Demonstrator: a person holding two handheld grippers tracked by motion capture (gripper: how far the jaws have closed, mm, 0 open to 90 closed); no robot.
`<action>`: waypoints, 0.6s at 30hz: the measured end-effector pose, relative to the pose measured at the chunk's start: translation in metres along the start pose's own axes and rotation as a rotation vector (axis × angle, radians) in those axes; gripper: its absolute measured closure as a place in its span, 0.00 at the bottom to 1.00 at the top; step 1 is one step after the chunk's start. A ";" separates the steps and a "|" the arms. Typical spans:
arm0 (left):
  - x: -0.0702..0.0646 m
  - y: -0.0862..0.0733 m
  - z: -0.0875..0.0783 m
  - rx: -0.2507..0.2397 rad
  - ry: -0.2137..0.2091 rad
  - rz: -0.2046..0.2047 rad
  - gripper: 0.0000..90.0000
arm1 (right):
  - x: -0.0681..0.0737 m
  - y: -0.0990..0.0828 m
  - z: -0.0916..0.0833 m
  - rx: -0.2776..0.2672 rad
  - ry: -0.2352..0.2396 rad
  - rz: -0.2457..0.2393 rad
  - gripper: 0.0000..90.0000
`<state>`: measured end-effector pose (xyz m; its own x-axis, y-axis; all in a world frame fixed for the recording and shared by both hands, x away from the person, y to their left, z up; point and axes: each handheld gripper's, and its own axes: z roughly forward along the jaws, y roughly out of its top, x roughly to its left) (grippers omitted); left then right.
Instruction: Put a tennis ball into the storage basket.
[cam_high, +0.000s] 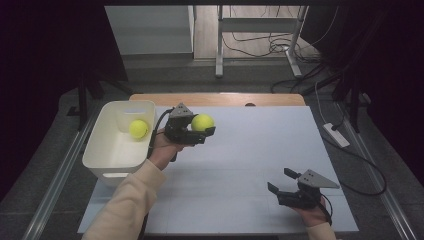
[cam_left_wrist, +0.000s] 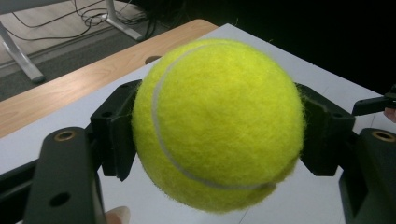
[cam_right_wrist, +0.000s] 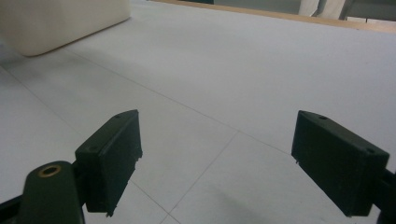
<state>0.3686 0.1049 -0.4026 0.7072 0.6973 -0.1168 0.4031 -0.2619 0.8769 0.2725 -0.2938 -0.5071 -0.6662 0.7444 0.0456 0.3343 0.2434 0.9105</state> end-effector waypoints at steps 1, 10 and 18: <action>0.001 0.000 -0.001 -0.002 0.003 0.000 0.30 | 0.000 0.000 0.000 0.000 0.000 0.000 0.18; 0.006 0.000 -0.010 -0.010 0.016 -0.008 0.30 | 0.000 0.000 0.001 0.003 -0.001 0.000 0.18; 0.008 -0.001 -0.015 -0.014 0.028 -0.011 0.30 | 0.000 0.000 0.000 0.003 -0.002 -0.001 0.18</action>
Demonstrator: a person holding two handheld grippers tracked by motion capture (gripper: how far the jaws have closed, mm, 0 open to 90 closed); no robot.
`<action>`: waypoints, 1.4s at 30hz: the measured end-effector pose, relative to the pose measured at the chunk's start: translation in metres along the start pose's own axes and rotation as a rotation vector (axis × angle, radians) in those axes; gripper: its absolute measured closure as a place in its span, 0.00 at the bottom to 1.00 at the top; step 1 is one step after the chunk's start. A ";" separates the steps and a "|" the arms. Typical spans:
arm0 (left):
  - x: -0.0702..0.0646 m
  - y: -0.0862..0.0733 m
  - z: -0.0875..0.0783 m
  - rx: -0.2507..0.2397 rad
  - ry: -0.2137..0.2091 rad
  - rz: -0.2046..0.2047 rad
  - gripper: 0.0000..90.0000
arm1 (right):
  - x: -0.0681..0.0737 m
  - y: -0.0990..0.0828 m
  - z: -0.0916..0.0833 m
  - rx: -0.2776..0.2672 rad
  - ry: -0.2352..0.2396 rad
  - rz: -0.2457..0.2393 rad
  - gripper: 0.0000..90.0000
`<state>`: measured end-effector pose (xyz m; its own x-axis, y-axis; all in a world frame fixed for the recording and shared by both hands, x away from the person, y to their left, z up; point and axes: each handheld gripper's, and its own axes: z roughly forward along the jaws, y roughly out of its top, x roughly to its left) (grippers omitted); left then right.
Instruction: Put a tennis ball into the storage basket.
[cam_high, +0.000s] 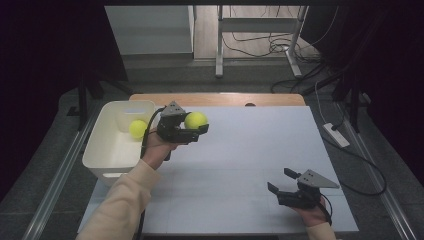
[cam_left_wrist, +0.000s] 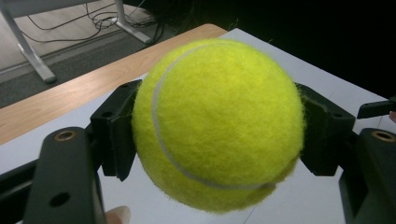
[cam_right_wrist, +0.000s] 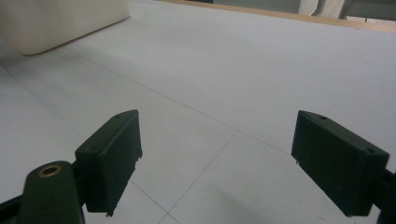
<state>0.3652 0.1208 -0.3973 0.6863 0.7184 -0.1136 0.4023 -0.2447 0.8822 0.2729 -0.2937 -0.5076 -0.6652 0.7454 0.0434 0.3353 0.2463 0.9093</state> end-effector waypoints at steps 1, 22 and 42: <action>0.000 0.000 -0.001 0.000 0.000 0.002 0.30 | 0.000 0.000 0.000 0.000 0.000 -0.001 0.18; 0.009 -0.003 -0.016 -0.015 0.032 -0.010 0.30 | 0.000 0.000 0.000 0.003 -0.002 -0.006 0.18; 0.023 -0.006 -0.037 -0.039 0.082 -0.033 0.30 | 0.000 0.000 0.000 0.000 0.000 -0.008 0.18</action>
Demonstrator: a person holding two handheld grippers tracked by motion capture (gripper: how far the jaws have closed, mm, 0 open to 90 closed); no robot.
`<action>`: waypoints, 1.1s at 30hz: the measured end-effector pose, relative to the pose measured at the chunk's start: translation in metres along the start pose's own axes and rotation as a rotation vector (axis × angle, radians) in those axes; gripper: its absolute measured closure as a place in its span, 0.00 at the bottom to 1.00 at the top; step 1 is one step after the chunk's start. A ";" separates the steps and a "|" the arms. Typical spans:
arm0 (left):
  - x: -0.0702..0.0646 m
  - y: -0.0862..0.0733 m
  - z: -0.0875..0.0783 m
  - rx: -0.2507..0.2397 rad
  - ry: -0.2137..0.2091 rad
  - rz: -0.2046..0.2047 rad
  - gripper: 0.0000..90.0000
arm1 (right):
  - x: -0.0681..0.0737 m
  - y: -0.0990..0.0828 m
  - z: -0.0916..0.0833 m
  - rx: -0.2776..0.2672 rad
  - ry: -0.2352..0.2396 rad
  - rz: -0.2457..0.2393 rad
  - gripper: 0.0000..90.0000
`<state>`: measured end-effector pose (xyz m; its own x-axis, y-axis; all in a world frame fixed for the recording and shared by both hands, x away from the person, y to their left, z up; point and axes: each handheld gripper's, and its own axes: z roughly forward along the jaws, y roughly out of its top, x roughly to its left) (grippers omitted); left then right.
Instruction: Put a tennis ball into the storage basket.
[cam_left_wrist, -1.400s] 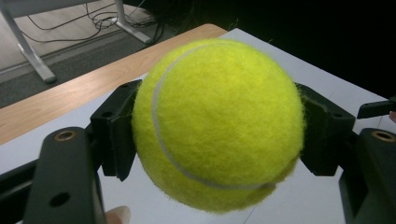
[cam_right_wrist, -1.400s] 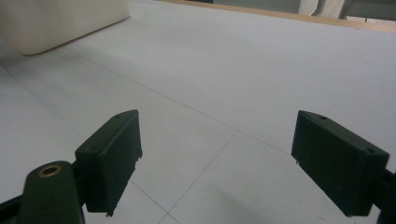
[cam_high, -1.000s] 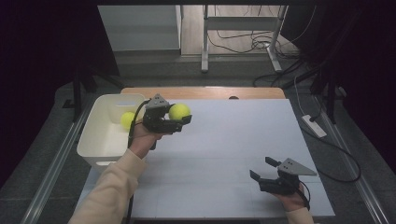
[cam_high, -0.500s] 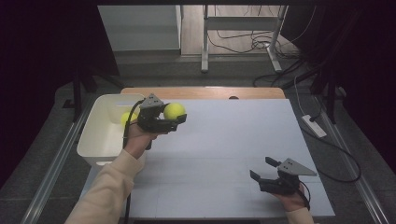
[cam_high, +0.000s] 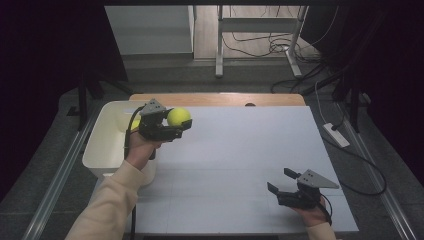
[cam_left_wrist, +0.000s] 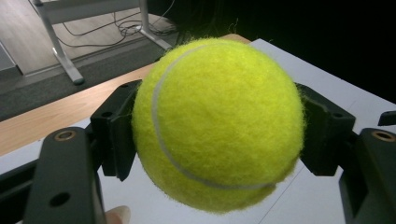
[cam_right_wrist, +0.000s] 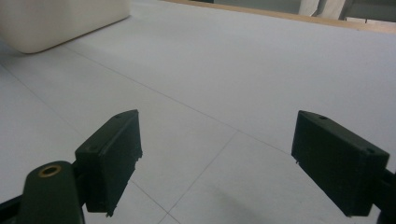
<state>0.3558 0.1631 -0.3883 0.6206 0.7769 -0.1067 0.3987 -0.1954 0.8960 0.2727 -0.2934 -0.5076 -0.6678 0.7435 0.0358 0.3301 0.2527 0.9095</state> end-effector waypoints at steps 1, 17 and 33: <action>0.001 0.000 -0.001 -0.002 0.004 -0.002 0.30 | 0.000 0.000 0.000 0.000 0.000 0.000 0.18; 0.028 -0.007 -0.025 -0.012 0.100 -0.039 0.30 | 0.000 0.000 0.000 -0.001 0.001 0.001 0.18; 0.056 -0.018 -0.047 -0.018 0.191 -0.097 0.30 | 0.000 0.000 0.000 0.004 -0.005 -0.001 0.18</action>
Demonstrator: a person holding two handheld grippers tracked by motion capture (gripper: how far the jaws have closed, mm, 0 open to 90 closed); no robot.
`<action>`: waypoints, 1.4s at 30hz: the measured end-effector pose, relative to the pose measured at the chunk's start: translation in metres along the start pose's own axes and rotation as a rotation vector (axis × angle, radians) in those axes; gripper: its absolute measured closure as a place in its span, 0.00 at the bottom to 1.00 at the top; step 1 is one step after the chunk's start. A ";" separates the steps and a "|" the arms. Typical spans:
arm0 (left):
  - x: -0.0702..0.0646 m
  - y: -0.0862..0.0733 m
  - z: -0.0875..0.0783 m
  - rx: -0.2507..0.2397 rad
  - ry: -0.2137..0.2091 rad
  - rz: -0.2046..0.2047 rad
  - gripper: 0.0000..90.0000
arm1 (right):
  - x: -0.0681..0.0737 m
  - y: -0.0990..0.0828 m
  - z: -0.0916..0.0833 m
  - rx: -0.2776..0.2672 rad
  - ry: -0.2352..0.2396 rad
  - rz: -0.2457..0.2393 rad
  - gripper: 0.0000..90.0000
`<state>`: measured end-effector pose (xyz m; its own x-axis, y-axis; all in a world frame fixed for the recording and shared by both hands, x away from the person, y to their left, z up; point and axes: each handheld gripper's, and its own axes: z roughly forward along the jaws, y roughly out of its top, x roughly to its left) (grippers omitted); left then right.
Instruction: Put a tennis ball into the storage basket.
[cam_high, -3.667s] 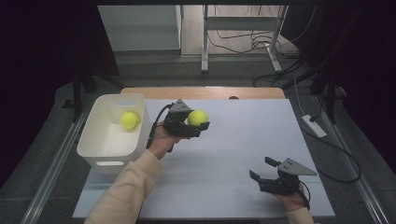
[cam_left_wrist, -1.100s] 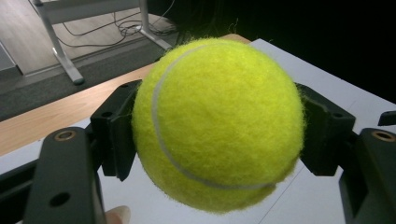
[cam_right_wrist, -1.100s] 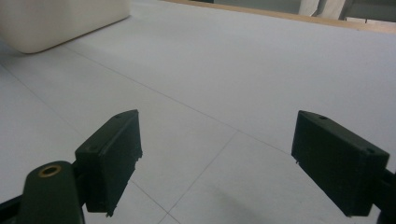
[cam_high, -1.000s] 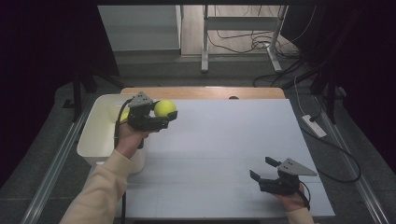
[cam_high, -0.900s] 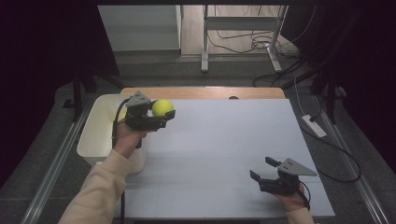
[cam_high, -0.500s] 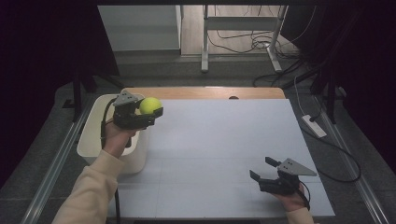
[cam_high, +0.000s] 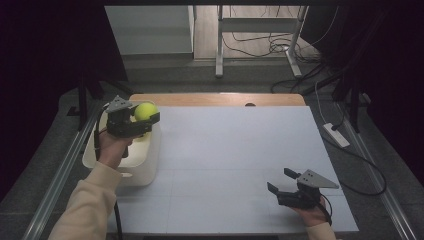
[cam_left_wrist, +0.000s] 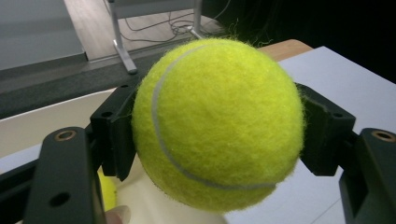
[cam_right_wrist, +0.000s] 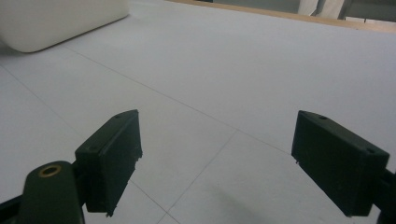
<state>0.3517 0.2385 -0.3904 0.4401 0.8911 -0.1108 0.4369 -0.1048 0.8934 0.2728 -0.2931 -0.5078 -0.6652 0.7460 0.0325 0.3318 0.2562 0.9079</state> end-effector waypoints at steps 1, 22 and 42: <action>0.002 0.000 -0.001 -0.001 0.006 -0.006 0.30 | 0.000 0.000 0.000 0.001 0.000 0.000 0.18; 0.033 -0.006 -0.002 0.039 0.094 -0.056 0.30 | 0.001 0.000 0.001 0.003 0.002 -0.001 0.18; 0.045 -0.010 0.021 0.189 0.111 -0.051 0.29 | 0.000 0.000 0.001 0.004 0.002 -0.002 0.18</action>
<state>0.3837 0.2708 -0.4137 0.3296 0.9393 -0.0956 0.6003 -0.1304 0.7890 0.2730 -0.2923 -0.5085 -0.6674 0.7440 0.0318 0.3334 0.2602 0.9062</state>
